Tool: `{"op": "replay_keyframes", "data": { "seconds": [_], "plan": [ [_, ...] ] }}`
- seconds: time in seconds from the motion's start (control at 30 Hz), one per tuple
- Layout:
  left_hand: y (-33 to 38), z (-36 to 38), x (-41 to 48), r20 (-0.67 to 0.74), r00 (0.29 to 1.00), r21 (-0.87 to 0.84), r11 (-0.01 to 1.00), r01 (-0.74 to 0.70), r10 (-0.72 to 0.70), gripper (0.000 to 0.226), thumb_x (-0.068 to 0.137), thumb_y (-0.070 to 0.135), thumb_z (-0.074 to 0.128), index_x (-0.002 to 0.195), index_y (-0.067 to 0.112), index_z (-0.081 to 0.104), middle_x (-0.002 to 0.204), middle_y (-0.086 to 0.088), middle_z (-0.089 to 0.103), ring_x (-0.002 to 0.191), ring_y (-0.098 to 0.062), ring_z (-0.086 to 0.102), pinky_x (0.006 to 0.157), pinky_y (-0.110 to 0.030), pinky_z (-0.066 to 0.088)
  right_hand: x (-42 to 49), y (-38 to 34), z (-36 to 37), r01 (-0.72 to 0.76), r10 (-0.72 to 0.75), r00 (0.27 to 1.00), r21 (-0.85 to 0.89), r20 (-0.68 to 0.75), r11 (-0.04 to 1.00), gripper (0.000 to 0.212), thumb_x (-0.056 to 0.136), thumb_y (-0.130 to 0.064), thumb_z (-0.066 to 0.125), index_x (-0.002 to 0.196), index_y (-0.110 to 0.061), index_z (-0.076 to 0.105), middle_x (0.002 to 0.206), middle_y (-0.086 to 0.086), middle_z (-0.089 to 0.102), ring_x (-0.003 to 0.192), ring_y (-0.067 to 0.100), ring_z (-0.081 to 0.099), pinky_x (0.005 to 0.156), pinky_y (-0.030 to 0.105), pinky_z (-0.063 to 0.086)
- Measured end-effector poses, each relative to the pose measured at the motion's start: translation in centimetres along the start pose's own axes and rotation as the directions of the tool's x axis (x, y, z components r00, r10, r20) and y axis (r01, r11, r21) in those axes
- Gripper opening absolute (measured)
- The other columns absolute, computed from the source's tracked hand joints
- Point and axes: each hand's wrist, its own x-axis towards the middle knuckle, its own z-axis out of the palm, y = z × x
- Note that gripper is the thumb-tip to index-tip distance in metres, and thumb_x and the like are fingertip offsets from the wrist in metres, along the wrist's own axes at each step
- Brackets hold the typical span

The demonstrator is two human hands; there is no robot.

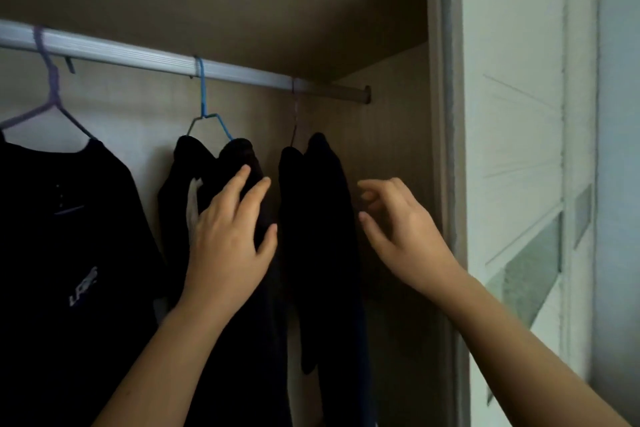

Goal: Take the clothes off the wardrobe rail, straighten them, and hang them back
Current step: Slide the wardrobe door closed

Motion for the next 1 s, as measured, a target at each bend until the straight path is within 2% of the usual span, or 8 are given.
{"op": "replay_keyframes", "data": {
  "seconds": [0.13,0.2,0.3,0.4,0.5,0.67,0.83,1.0],
  "plan": [
    [0.5,1.1,-1.3,0.018,1.0,-0.009,1.0,0.019,-0.018,0.062,0.079,0.015,0.065,0.135,0.012,0.04,0.145,-0.015,0.035,0.128,-0.035,0.039,0.096,-0.05,0.042,-4.3,2.0,-1.0,0.086,-0.147,0.974,-0.314,-0.174,0.945,0.03,0.088,-0.019,0.045,0.116,-0.009,0.049,0.106,0.006,0.052,0.091,0.012,0.051,0.072,0.018,0.045],
    [0.7,1.6,-1.9,0.022,0.999,-0.032,0.999,0.025,-0.024,0.064,0.077,0.013,0.066,0.135,0.01,0.039,0.144,-0.017,0.035,0.126,-0.038,0.041,0.095,-0.051,0.041,-5.8,2.8,-1.5,-0.001,-0.124,0.953,-0.411,-0.278,0.912,0.033,0.086,-0.019,0.047,0.117,-0.009,0.046,0.108,0.007,0.047,0.094,0.014,0.048,0.073,0.021,0.044],
    [1.0,2.2,-2.5,0.025,0.999,-0.058,0.998,0.039,-0.038,0.066,0.077,0.012,0.066,0.136,0.01,0.037,0.144,-0.019,0.035,0.126,-0.04,0.04,0.096,-0.052,0.041,-7.4,4.0,-2.0,-0.177,0.012,0.927,-0.41,-0.374,0.895,0.046,0.082,-0.023,0.057,0.123,-0.008,0.042,0.115,0.011,0.045,0.101,0.023,0.051,0.077,0.029,0.048],
    [1.0,2.7,-2.8,0.01,0.999,-0.066,0.997,0.038,-0.037,0.066,0.076,0.01,0.066,0.136,0.009,0.037,0.142,-0.021,0.037,0.125,-0.041,0.041,0.096,-0.053,0.04,-8.0,4.7,-2.4,-0.372,0.255,0.9,-0.316,-0.354,0.873,0.062,0.081,-0.03,0.066,0.131,-0.007,0.038,0.123,0.015,0.046,0.106,0.029,0.054,0.082,0.037,0.052],
    [1.2,3.0,-3.2,-0.006,1.0,-0.058,0.998,0.03,-0.03,0.066,0.075,0.008,0.067,0.134,0.006,0.038,0.139,-0.023,0.04,0.122,-0.042,0.044,0.094,-0.053,0.042,-8.2,5.1,-2.6,-0.49,0.43,0.865,-0.249,-0.259,0.836,0.073,0.082,-0.043,0.059,0.141,-0.016,0.026,0.137,0.01,0.041,0.113,0.024,0.052,0.088,0.034,0.047],
    [2.8,2.8,-4.8,-0.02,0.999,-0.045,0.999,0.029,-0.03,0.06,0.078,0.01,0.064,0.133,0.006,0.04,0.138,-0.023,0.041,0.122,-0.041,0.045,0.091,-0.052,0.044,-8.2,5.1,-2.2,-0.468,0.428,0.883,-0.321,-0.19,0.823,0.084,0.086,-0.05,0.05,0.147,-0.023,0.0,0.153,0.003,0.026,0.12,0.028,0.052,0.089,0.037,0.048],
    [5.1,3.1,-9.1,-0.001,0.998,-0.165,0.985,0.058,-0.059,0.046,0.085,0.026,0.049,0.128,0.014,0.042,0.135,-0.012,0.045,0.122,-0.027,0.044,0.094,-0.042,0.042,-8.6,5.8,-2.0,-0.421,0.374,0.905,-0.305,-0.204,0.854,0.085,0.085,-0.045,0.054,0.147,-0.028,-0.003,0.143,0.007,0.04,0.098,0.027,0.06,0.073,0.031,0.045],
    [6.2,4.1,-13.8,0.066,0.977,-0.258,0.943,0.212,-0.202,0.035,0.082,0.031,0.043,0.112,0.014,0.053,0.12,-0.006,0.055,0.11,-0.012,0.048,0.086,-0.031,0.043,-9.0,5.8,-1.8,-0.383,0.343,0.919,-0.231,-0.194,0.895,0.084,0.084,-0.042,0.056,0.147,-0.027,0.003,0.122,0.009,0.05,0.072,0.016,0.053,0.063,0.027,0.042]
  ]
}}
